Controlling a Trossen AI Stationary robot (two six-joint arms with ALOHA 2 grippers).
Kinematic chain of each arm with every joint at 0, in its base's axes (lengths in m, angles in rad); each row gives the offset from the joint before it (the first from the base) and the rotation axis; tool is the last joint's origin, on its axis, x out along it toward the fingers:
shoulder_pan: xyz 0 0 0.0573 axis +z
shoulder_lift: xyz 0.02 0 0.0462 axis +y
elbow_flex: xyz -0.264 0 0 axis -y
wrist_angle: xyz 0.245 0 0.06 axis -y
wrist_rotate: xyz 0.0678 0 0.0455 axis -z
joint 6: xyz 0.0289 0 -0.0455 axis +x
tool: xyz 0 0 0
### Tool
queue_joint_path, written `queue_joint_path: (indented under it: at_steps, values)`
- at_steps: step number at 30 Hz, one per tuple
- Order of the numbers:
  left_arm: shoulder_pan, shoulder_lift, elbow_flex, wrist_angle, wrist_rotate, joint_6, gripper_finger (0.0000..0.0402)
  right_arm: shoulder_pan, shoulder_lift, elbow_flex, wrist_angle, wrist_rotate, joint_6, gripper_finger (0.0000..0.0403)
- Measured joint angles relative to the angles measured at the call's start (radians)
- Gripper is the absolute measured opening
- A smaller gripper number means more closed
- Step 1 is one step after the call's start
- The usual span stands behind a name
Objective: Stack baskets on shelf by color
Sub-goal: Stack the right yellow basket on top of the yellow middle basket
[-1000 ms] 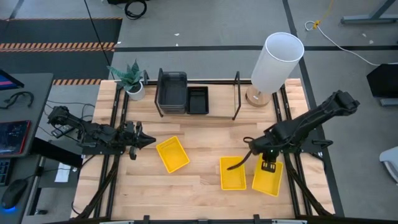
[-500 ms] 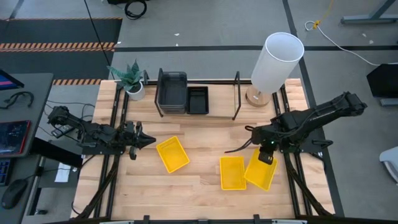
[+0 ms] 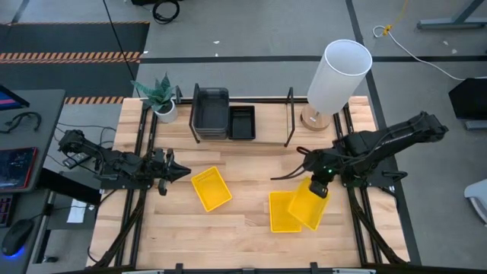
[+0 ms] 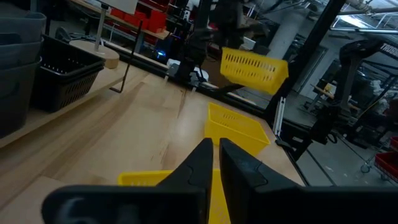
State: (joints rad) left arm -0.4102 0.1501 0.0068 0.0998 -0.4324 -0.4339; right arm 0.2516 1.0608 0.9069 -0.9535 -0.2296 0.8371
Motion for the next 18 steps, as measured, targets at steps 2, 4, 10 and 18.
queue_joint_path:
  at_steps: [2, 4, 10, 18]
  values:
    - [0.0, 0.0, 0.0, 0.0, 0.0, 0.0, 0.0032, 0.0, 0.013, 0.037, -0.002, 0.028, -0.016, 0.0008]
    - [0.0, 0.0, 0.0, 0.0, 0.0, 0.0, 0.0028, -0.001, 0.031, 0.072, 0.0, 0.053, -0.033, 0.0008]
    - [0.0, 0.0, 0.0, 0.0, 0.0, 0.0, 0.0024, -0.002, 0.138, 0.169, 0.039, 0.06, -0.121, 0.0007]
    - [0.0, 0.0, 0.0, 0.0, 0.0, 0.0, 0.0036, -0.003, 0.383, 0.326, 0.018, 0.072, -0.289, 0.0007]
